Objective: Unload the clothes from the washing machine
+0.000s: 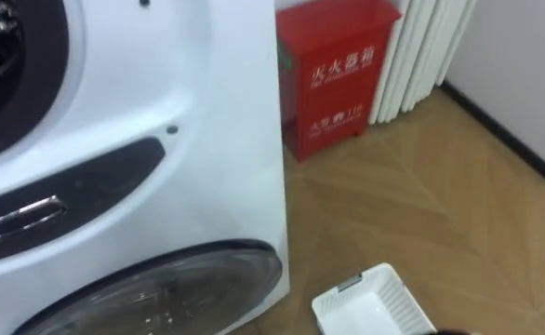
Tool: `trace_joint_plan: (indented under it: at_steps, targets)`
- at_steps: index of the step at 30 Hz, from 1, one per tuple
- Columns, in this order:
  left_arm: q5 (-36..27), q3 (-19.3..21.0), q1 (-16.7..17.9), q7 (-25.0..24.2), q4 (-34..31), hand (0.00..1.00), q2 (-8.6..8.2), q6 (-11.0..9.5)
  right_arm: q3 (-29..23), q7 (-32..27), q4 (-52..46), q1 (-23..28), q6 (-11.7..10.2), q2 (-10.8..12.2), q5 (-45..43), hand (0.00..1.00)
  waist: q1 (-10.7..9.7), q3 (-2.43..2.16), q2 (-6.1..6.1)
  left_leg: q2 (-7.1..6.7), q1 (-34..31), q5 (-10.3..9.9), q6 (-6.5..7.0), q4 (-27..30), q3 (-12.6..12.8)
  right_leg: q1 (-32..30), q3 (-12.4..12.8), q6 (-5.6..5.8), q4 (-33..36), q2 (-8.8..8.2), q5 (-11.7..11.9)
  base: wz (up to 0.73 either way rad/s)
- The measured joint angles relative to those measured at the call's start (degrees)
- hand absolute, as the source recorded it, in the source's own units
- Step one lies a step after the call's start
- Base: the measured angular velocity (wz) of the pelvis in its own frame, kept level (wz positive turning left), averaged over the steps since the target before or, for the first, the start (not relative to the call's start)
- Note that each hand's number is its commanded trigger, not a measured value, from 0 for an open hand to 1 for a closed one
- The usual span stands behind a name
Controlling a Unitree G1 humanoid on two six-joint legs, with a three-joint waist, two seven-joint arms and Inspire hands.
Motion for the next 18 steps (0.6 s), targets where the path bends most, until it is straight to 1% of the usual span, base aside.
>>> trace_joint_plan:
  at_steps: [1,2,4,5,6,7,8,9,10,12,14,16,18]
  targets:
    - [-0.29,-0.49,0.14,0.3,-0.01,0.0,0.14,-0.18,0.39,-0.71,0.46,-0.26,-0.08,0.0,0.6,1.0,0.1,0.0,0.0,-0.03,-0.27,0.0,0.01,0.03,0.01,-0.35,-0.04,0.0,0.34,-0.01,0.0,0.0]
    - [-1.02,-1.3,0.42,1.09,0.01,0.0,0.21,-0.43,1.27,-1.91,1.55,-0.93,-0.78,-0.01,1.33,1.0,0.24,0.01,0.04,-0.04,-0.69,0.03,0.05,0.04,-0.01,-0.86,-0.09,0.0,0.6,-0.03,0.0,0.0]
    - [-1.03,-1.81,0.52,1.75,-0.28,0.0,0.24,-0.87,1.28,-3.16,2.74,-1.54,-2.22,-0.16,1.24,1.0,0.11,0.23,0.65,-0.02,-1.59,0.12,0.2,0.2,-0.29,-1.46,-0.62,0.0,0.41,-0.09,-0.01,0.09]
    - [-1.09,-2.09,0.55,2.46,-0.42,0.0,0.23,-1.41,1.15,-4.15,4.51,-2.27,-3.2,-0.36,1.31,1.0,0.1,0.31,0.95,-0.02,-1.89,0.14,0.24,0.19,-0.39,-1.79,-0.78,0.0,0.42,-0.1,-0.01,0.07]
    - [-1.31,-2.45,0.65,3.2,-0.47,0.0,0.25,-1.66,1.14,-5.23,5.83,-2.78,-3.79,-0.57,1.41,1.0,0.19,0.3,1.35,0.0,-2.07,0.14,0.24,0.07,-0.39,-2.07,-0.79,-0.01,0.45,-0.07,-0.01,0.0]
    - [-1.47,-2.57,0.67,3.57,-0.47,0.0,0.24,-1.75,1.14,-5.75,6.18,-2.89,-4.01,-0.69,1.58,1.0,0.23,0.28,1.57,0.0,-2.2,0.15,0.24,0.02,-0.41,-2.23,-0.8,-0.01,0.45,-0.06,-0.01,0.0]
    - [-1.65,-2.95,0.58,4.29,-0.46,0.0,0.24,-2.02,1.15,-6.67,6.44,-2.92,-4.33,-1.02,2.59,1.0,0.19,0.3,2.23,-0.05,-2.6,0.17,0.28,0.05,-0.97,-2.46,-1.05,-0.02,0.45,-0.1,-0.01,0.0]
    - [-1.67,-3.31,0.36,4.72,-0.48,0.0,0.23,-2.32,1.19,-7.47,6.96,-2.96,-4.58,-1.44,3.4,1.0,0.38,0.29,2.67,-0.06,-2.78,0.2,0.31,0.04,-0.92,-2.75,-1.17,-0.02,0.56,-0.15,-0.01,0.0]
    - [-1.71,-3.6,0.26,4.92,-0.42,0.0,0.23,-2.51,1.19,-7.8,7.42,-3.05,-4.89,-1.62,3.75,1.0,0.64,0.25,2.85,-0.08,-2.82,0.2,0.31,0.0,-0.86,-2.92,-1.18,-0.02,0.63,-0.16,-0.01,-0.11]
    - [-2.15,-4.18,0.14,5.75,-0.44,0.0,0.15,-3.61,1.18,-9.58,8.72,-3.52,-5.58,-2.21,4.2,1.0,1.21,0.24,3.52,-0.24,-3.03,0.2,0.31,-0.13,-0.64,-3.55,-1.1,-0.03,0.9,-0.24,0.0,-0.14]
    - [-2.2,-4.17,0.14,6.59,-0.48,0.0,0.25,-4.36,1.2,-10.97,8.61,-3.79,-5.8,-2.37,4.2,1.0,1.43,0.18,3.68,-0.51,-3.82,0.23,0.33,-0.14,-0.73,-4.79,-1.16,-0.04,1.8,-0.42,-0.01,-0.1]
    - [-2.17,-4.17,0.14,7.16,-0.55,0.0,0.25,-4.47,1.17,-12.24,8.22,-3.81,-6.13,-2.51,4.07,1.0,1.42,0.18,3.72,-0.86,-4.76,0.3,0.46,-0.05,-1.04,-6.12,-1.78,-0.03,2.56,-0.81,-0.02,-0.03]
    - [-2.24,-4.32,0.22,7.29,-0.55,0.0,0.25,-4.46,1.15,-13.4,8.07,-3.78,-6.35,-2.65,4.06,1.0,1.41,0.17,3.75,-1.16,-5.55,0.48,0.76,0.02,-1.27,-6.92,-1.85,-0.02,2.78,-1.04,-0.02,0.02]
